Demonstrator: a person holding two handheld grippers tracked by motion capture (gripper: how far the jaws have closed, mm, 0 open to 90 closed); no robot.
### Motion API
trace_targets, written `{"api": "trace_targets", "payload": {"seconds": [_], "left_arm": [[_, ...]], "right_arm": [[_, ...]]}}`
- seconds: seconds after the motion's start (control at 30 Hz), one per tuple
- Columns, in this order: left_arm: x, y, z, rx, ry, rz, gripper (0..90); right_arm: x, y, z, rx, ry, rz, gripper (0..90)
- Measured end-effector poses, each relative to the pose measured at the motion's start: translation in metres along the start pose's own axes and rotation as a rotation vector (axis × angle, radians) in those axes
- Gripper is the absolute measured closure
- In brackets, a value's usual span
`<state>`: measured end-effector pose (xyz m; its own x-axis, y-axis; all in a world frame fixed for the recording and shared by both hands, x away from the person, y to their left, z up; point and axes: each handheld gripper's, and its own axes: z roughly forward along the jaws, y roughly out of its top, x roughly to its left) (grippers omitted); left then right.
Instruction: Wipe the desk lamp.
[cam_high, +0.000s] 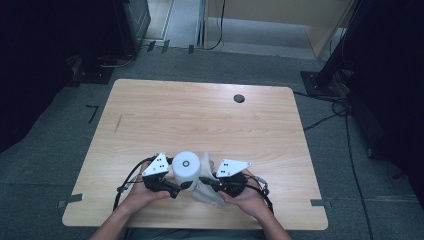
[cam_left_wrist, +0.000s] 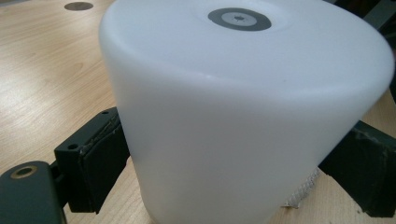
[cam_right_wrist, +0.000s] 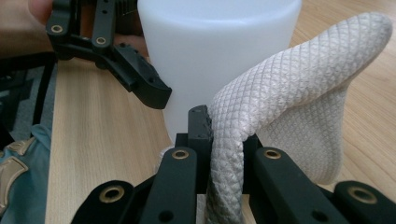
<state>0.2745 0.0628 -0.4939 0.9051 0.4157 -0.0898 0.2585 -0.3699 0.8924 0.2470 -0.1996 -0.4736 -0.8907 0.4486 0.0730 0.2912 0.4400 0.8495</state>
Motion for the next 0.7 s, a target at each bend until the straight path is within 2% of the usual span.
{"api": "trace_targets", "payload": {"seconds": [0.13, 0.23, 0.37, 0.57, 0.7], "left_arm": [[0.002, 0.0, -0.002, 0.002, -0.007, -0.006, 7.7], [0.002, 0.0, -0.005, 0.006, -0.003, 0.0, 8.0], [0.002, -0.001, -0.005, 0.004, -0.007, 0.004, 8.1], [0.0, -0.001, -0.003, 0.007, -0.017, 0.014, 7.9], [-0.001, -0.001, -0.002, 0.007, -0.02, 0.021, 7.9]], "right_arm": [[-0.001, 0.0, 0.0, -0.001, -0.003, -0.005, 83.1], [-0.002, 0.0, -0.004, -0.003, -0.022, -0.008, 83.1], [-0.004, 0.004, -0.011, -0.049, -0.033, 0.025, 83.0], [0.004, 0.019, -0.021, -0.124, -0.037, 0.001, 83.1], [0.004, 0.021, -0.025, -0.141, -0.033, 0.009, 83.0]]}}
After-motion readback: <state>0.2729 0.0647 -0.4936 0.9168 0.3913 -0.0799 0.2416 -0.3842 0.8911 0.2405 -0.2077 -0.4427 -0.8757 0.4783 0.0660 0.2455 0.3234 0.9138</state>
